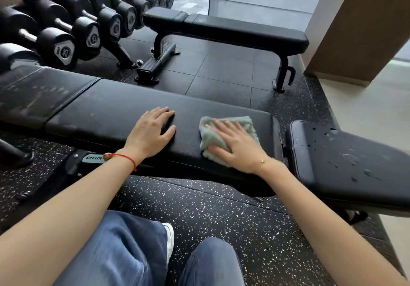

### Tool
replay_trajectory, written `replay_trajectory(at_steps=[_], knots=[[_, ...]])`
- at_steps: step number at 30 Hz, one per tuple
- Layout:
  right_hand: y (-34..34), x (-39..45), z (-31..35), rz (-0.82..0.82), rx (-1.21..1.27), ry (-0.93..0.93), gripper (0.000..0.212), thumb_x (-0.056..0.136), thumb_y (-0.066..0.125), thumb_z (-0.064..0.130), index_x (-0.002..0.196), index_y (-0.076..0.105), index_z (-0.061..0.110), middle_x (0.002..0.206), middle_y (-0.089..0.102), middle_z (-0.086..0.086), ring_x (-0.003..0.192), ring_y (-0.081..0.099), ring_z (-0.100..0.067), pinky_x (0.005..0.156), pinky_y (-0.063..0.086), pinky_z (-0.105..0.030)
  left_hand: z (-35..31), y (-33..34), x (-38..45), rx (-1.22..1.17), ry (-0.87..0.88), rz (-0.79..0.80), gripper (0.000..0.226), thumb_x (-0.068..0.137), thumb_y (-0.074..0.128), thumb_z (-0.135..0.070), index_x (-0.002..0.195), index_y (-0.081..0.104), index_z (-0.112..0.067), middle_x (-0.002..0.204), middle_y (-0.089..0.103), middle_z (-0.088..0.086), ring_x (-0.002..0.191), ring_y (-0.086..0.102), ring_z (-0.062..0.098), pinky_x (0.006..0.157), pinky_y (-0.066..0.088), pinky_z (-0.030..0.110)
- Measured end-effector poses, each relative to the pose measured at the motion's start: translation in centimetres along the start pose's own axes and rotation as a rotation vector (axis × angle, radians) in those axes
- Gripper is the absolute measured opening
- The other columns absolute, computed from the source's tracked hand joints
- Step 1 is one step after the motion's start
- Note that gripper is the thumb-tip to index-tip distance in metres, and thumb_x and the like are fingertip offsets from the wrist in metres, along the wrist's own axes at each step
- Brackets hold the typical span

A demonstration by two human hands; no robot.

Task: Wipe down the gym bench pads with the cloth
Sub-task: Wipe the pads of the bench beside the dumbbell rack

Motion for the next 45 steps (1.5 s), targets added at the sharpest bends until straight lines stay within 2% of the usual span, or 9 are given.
replay_trajectory(at_steps=[2, 6, 12, 19, 26, 30, 35, 39, 45], knots=[[0.1, -4.6, 1.3, -0.011, -0.013, -0.108, 0.069, 0.091, 0.027, 0.071, 0.151, 0.003, 0.046, 0.163, 0.003, 0.011, 0.15, -0.004, -0.013, 0.122, -0.006, -0.037, 0.0, 0.0, 0.1, 0.006, 0.0, 0.0, 0.063, 0.087, 0.037, -0.049, 0.143, 0.047, -0.021, 0.152, 0.041, 0.003, 0.144, 0.031, 0.02, 0.121, 0.017, 0.039], [-0.4, -8.6, -0.9, -0.131, -0.14, -0.027, 0.081, 0.088, 0.038, 0.075, 0.155, 0.014, 0.036, 0.163, 0.014, 0.008, 0.151, 0.01, -0.016, 0.123, 0.012, -0.043, -0.3, -0.1, 0.1, 0.023, -0.023, -0.026, 0.057, 0.089, 0.043, -0.043, 0.14, 0.049, -0.018, 0.15, 0.044, 0.004, 0.142, 0.033, 0.022, 0.121, 0.017, 0.039], [1.7, -1.9, 4.7, -0.158, -0.181, -0.091, 0.084, 0.084, 0.042, 0.072, 0.154, 0.025, 0.028, 0.159, 0.028, -0.002, 0.147, 0.025, -0.029, 0.123, 0.01, -0.043, -0.4, -0.2, -0.1, 0.003, -0.043, -0.021, 0.055, 0.09, 0.046, -0.042, 0.14, 0.05, -0.019, 0.15, 0.044, 0.003, 0.142, 0.034, 0.021, 0.121, 0.017, 0.037], [-0.6, -10.3, -1.1, -0.243, -0.206, -0.022, 0.081, 0.089, 0.048, 0.069, 0.154, 0.021, 0.03, 0.161, 0.023, 0.003, 0.149, 0.019, -0.018, 0.121, 0.02, -0.044, 0.0, -0.1, 0.1, -0.037, -0.041, 0.005, 0.065, 0.084, 0.04, -0.049, 0.14, 0.05, -0.019, 0.15, 0.044, 0.004, 0.143, 0.033, 0.022, 0.121, 0.019, 0.042], [1.3, -2.1, 3.7, -0.182, -0.158, -0.036, 0.083, 0.084, 0.038, 0.075, 0.152, 0.029, 0.029, 0.159, 0.029, -0.002, 0.147, 0.025, -0.028, 0.123, 0.011, -0.042, -2.5, 0.7, 0.9, -0.099, -0.113, -0.032, 0.047, 0.092, 0.056, -0.029, 0.137, 0.053, -0.015, 0.151, 0.043, 0.008, 0.143, 0.03, 0.027, 0.12, 0.013, 0.042], [0.4, -6.1, 1.8, -0.24, -0.137, -0.045, 0.077, 0.088, 0.04, 0.073, 0.153, 0.024, 0.035, 0.16, 0.025, 0.003, 0.149, 0.019, -0.02, 0.123, 0.012, -0.041, -4.4, 1.2, 1.2, -0.098, -0.057, -0.032, 0.047, 0.094, 0.054, -0.029, 0.139, 0.051, -0.016, 0.151, 0.042, 0.007, 0.144, 0.03, 0.023, 0.121, 0.012, 0.043], [-1.3, -7.4, -6.1, -0.211, 0.203, 0.188, 0.073, 0.083, 0.036, 0.079, 0.147, 0.026, 0.045, 0.16, 0.021, 0.01, 0.15, 0.012, -0.012, 0.123, 0.005, -0.036, -5.8, 2.1, 0.7, -0.049, 0.009, -0.028, 0.05, 0.095, 0.051, -0.031, 0.142, 0.047, -0.015, 0.153, 0.039, 0.008, 0.145, 0.028, 0.023, 0.122, 0.012, 0.042], [-2.0, -0.1, -9.0, -0.172, 0.006, 0.354, 0.069, 0.094, 0.037, 0.063, 0.153, 0.024, 0.028, 0.162, 0.018, -0.001, 0.15, 0.011, -0.023, 0.122, 0.003, -0.041, -5.8, 2.0, 0.5, -0.038, 0.001, -0.058, 0.05, 0.095, 0.049, -0.034, 0.142, 0.047, -0.016, 0.153, 0.039, 0.006, 0.145, 0.028, 0.021, 0.122, 0.014, 0.041], [-0.5, -2.4, -1.3, -0.109, 0.054, 0.052, 0.074, 0.087, 0.021, 0.073, 0.152, 0.014, 0.038, 0.163, 0.012, 0.006, 0.151, 0.005, -0.018, 0.123, -0.002, -0.039, -5.4, 1.9, 0.6, -0.053, 0.029, -0.047, 0.05, 0.096, 0.051, -0.036, 0.144, 0.046, -0.02, 0.154, 0.038, 0.004, 0.146, 0.027, 0.019, 0.122, 0.012, 0.038]])
Point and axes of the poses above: each hand's wrist, its own x-axis towards the middle knuckle, its own y-axis out of the palm, z = x × y, the point moved 10 cm from there along x, towards the middle knuckle
